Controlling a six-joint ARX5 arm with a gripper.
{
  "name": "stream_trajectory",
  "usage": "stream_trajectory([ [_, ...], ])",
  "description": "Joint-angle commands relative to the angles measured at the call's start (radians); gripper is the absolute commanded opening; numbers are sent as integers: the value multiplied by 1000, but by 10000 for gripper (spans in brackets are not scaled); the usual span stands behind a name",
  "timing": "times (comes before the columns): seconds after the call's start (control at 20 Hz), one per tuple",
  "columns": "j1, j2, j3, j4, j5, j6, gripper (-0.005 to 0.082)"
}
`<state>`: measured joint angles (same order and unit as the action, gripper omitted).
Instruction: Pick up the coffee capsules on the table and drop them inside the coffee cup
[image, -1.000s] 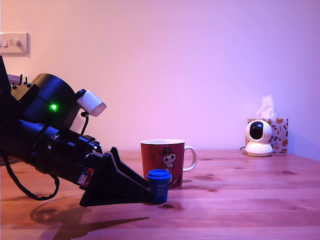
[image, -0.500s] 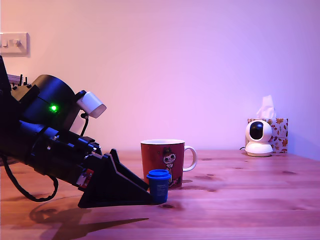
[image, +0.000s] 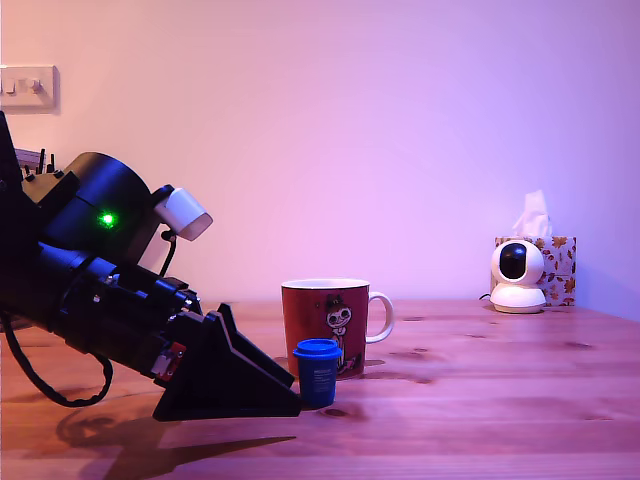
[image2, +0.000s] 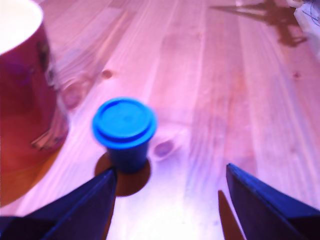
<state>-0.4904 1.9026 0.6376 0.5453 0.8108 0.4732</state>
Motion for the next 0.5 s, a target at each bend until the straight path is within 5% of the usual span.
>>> stream_trajectory([
  [0.0,-3,20,0,5,-7,-3,636],
  [0.25,-3,20,2,15,-33,-8,636],
  [0.45,-4,20,14,63,-38,-59,636],
])
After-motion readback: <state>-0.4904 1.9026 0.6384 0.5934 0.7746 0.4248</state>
